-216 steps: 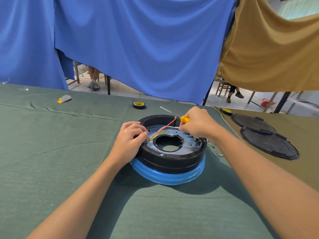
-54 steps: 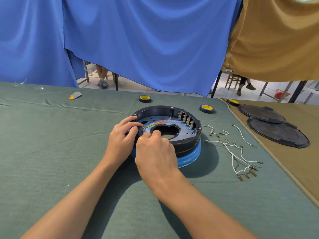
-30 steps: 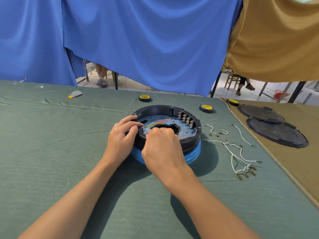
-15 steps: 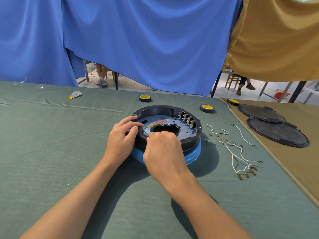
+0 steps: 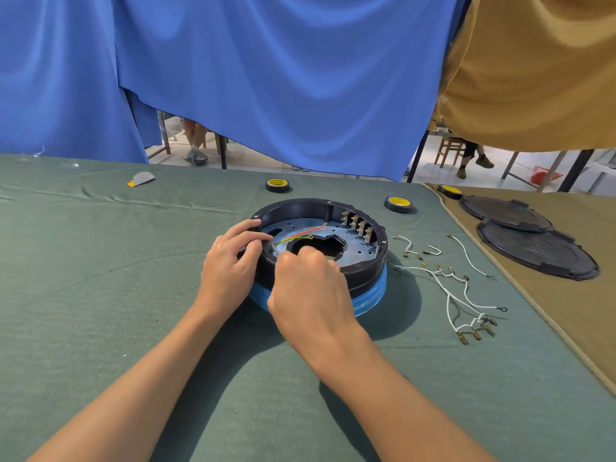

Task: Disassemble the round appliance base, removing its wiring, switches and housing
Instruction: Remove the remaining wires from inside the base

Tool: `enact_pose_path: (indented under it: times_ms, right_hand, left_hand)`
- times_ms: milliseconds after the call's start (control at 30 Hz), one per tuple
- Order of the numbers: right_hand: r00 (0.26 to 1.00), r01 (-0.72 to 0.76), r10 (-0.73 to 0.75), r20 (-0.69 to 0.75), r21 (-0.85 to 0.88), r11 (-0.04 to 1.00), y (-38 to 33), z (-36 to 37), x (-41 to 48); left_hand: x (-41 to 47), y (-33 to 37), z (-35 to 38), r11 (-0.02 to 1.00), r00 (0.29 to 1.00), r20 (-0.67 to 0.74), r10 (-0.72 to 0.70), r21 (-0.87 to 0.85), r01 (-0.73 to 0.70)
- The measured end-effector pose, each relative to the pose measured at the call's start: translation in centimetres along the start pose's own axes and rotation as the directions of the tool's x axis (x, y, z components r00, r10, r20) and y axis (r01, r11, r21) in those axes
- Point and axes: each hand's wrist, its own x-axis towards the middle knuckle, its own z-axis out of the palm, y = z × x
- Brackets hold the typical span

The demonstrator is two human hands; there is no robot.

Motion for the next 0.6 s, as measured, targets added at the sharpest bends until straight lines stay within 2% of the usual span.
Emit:
enact_pose_path:
  times_ms: [100,200,333,433,600]
  right_hand:
    - [0.997,-0.065,0.068,0.023,-0.094,0.993,-1.6,0.3,-0.4]
    - [0.991,-0.130,0.127,-0.031,-0.123,0.984,-2.3,-0.3,-0.1]
    - [1.000,-0.025,0.026,0.014,-0.039,0.999,-0.9,0.7,-0.4]
    - [0.999,-0.029,0.029,-0.025,0.017,0.999,0.1,0.7,-0.5]
    - [1.000,-0.014,0.015,-0.011,0.047,0.999,0.5,0.7,-0.4]
  left_hand:
    - [-0.1,0.2,0.0,1.000,1.000,0.005,-0.006,0.023,0.006]
    - [-0.2,0.3,-0.1,1.000,1.000,0.011,0.016,0.000,-0.016]
    - [-0.1,0.2,0.0,0.999,1.000,-0.003,0.017,0.037,-0.017]
    - [-0.1,0.1,0.0,0.999,1.000,-0.005,0.023,0.047,-0.023]
    - [-0.2,0.2,0.1,0.999,1.000,-0.023,0.018,0.034,-0.017]
